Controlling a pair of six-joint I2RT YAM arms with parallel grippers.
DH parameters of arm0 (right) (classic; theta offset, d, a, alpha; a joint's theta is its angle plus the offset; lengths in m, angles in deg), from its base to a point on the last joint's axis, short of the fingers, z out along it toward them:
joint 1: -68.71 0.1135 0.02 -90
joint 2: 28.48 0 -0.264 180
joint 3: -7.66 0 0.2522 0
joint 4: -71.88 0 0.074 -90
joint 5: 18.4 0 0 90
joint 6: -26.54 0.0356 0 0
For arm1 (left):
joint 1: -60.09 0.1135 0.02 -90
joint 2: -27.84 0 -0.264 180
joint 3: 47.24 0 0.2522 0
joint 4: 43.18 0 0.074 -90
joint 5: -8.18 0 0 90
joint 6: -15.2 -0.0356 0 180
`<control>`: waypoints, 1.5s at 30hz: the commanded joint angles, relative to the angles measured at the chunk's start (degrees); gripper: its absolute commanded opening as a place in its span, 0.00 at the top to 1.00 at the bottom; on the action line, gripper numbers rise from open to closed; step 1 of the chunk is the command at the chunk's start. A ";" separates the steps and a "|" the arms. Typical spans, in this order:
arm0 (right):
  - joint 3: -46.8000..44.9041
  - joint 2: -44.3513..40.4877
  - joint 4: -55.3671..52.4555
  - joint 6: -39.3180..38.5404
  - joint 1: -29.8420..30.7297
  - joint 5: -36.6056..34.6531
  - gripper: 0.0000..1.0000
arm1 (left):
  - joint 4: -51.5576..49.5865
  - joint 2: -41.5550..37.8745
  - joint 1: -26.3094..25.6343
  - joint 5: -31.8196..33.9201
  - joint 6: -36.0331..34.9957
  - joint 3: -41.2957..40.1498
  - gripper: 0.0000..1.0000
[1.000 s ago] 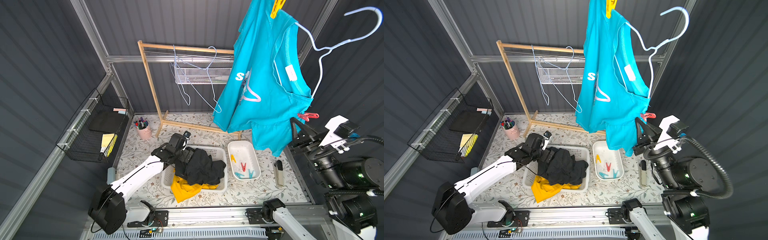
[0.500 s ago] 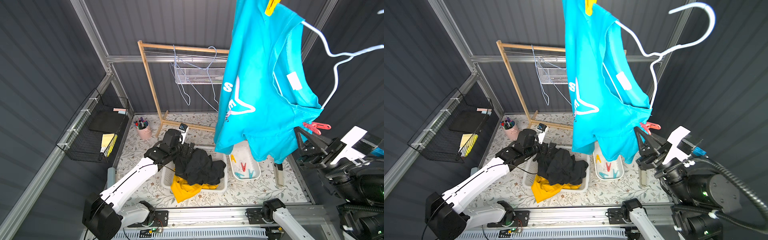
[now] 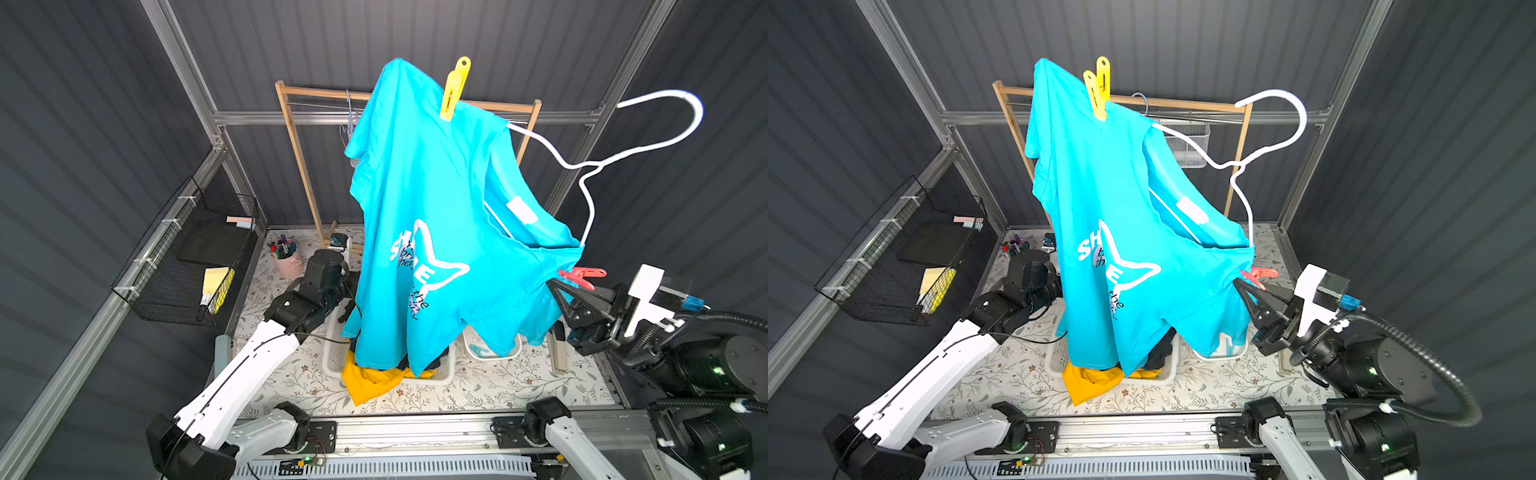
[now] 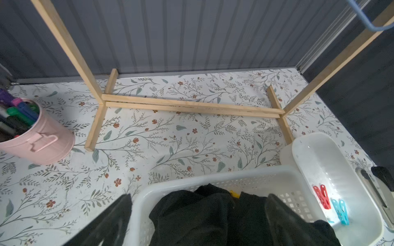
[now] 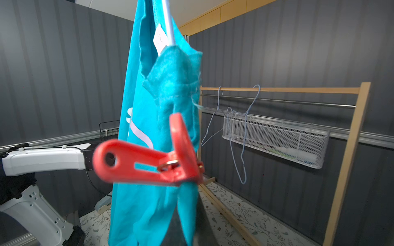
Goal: Remove the clothespins securing t-shirts to the hanger
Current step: Pick up the hanger from the clothes rail.
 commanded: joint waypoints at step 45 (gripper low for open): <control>-20.61 0.55 -14.43 -9.70 0.27 8.88 1.00 | -10.05 -13.84 0.34 1.31 -9.72 -3.46 0.00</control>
